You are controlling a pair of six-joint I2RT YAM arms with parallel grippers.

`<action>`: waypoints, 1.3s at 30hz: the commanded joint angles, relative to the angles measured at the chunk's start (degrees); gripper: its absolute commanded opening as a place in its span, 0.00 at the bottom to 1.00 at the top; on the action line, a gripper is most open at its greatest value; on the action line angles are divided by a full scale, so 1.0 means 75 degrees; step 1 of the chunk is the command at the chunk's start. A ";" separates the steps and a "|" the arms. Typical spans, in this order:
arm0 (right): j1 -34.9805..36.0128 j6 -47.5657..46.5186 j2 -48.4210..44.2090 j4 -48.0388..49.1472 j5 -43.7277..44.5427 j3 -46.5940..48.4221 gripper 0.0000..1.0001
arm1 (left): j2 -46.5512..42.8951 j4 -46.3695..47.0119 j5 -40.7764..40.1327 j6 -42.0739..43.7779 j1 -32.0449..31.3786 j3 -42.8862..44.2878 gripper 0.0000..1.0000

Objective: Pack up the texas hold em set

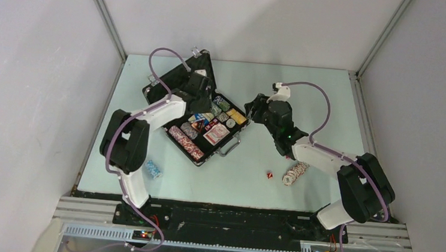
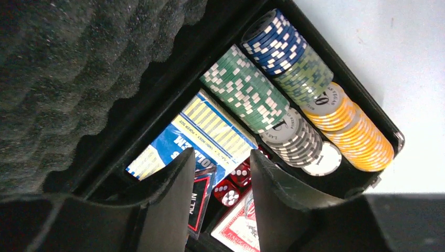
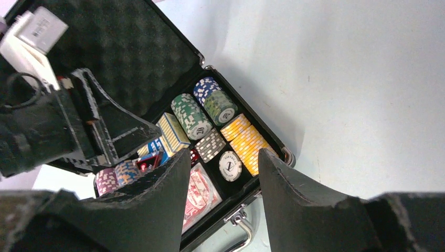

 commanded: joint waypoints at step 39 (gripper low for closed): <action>-0.0339 0.0500 0.0110 0.0528 -0.0674 -0.0040 0.52 | 0.1831 -0.2533 -0.1851 0.0283 -0.0113 0.1758 0.50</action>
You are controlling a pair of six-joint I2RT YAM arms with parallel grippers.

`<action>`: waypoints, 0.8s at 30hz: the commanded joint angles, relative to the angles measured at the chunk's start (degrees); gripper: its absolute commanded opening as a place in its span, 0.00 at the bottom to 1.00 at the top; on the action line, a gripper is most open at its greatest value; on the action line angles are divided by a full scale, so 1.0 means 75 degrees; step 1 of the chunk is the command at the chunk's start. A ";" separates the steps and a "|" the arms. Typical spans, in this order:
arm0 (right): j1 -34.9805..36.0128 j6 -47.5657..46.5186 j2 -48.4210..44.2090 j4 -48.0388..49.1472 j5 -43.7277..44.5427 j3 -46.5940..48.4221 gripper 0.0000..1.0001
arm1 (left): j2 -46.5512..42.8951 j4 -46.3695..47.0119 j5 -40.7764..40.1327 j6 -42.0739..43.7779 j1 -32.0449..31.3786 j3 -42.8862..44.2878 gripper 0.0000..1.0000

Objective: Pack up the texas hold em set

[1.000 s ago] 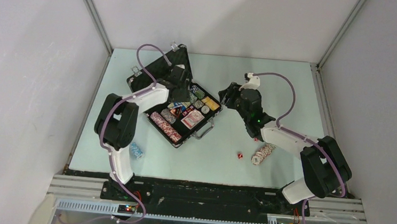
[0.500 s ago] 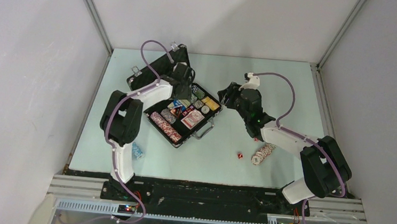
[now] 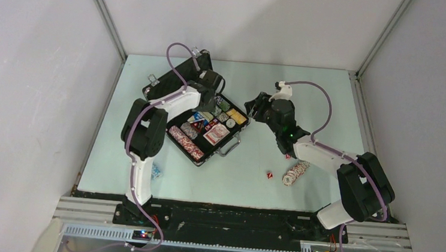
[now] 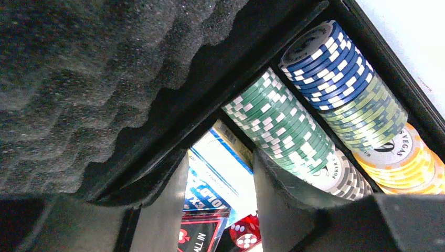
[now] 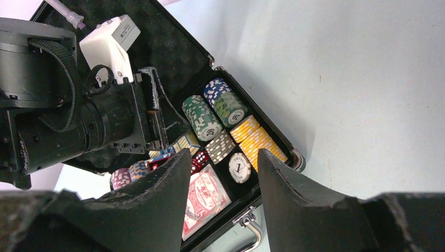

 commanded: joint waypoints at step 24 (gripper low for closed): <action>-0.0087 0.0105 0.0047 0.0186 -0.0152 -0.0038 0.52 | -0.3172 0.1823 -0.0589 0.0118 0.0062 -0.3024 0.83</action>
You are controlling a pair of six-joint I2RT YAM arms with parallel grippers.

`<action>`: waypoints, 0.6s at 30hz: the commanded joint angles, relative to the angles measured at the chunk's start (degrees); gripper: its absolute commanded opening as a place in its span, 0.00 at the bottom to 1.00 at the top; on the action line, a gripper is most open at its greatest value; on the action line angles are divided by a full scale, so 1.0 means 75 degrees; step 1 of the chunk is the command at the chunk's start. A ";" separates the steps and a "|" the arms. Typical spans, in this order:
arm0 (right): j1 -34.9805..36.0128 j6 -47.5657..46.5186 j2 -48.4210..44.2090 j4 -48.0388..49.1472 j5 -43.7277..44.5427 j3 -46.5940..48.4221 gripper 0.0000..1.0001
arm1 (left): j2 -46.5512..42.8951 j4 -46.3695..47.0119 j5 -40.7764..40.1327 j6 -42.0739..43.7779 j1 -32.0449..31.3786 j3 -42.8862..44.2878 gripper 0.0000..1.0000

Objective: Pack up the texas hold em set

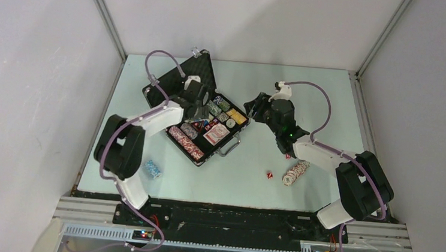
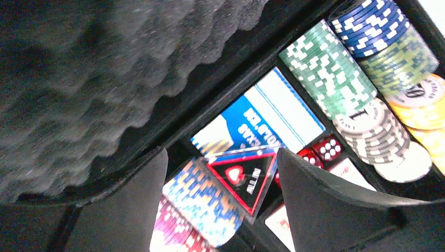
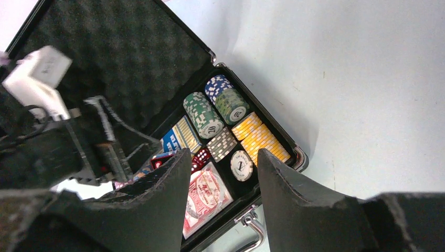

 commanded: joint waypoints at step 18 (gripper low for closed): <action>-0.0078 -0.0030 -0.0184 -0.0210 0.0017 -0.0038 0.53 | -0.5774 -0.2530 -0.1922 -0.3669 -0.0062 -0.3310 1.00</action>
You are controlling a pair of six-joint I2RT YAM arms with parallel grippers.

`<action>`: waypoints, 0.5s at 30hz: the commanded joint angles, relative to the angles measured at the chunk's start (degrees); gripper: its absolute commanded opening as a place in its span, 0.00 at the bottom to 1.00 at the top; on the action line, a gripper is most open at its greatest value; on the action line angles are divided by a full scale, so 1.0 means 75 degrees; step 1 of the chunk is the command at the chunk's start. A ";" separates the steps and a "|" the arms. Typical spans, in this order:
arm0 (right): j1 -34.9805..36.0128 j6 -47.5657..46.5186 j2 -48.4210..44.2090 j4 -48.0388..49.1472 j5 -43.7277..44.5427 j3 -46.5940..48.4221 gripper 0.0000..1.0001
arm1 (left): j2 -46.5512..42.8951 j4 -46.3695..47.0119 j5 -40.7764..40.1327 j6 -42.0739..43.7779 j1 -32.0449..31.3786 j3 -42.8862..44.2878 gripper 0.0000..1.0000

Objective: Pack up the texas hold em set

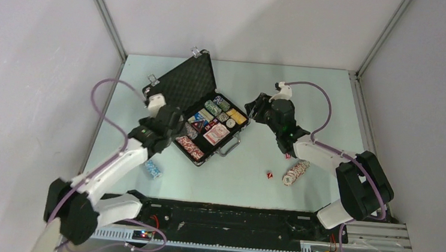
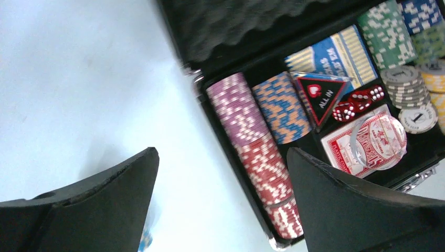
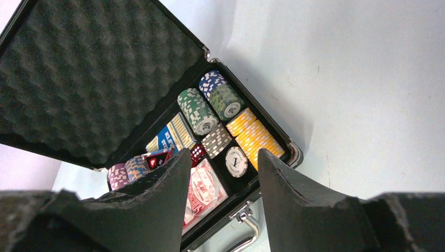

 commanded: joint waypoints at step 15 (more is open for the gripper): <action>-0.0119 0.0115 -0.0724 0.0059 0.0162 -0.0600 0.53 | -0.2531 -0.3585 0.1361 -0.3403 0.1317 -0.1370 0.98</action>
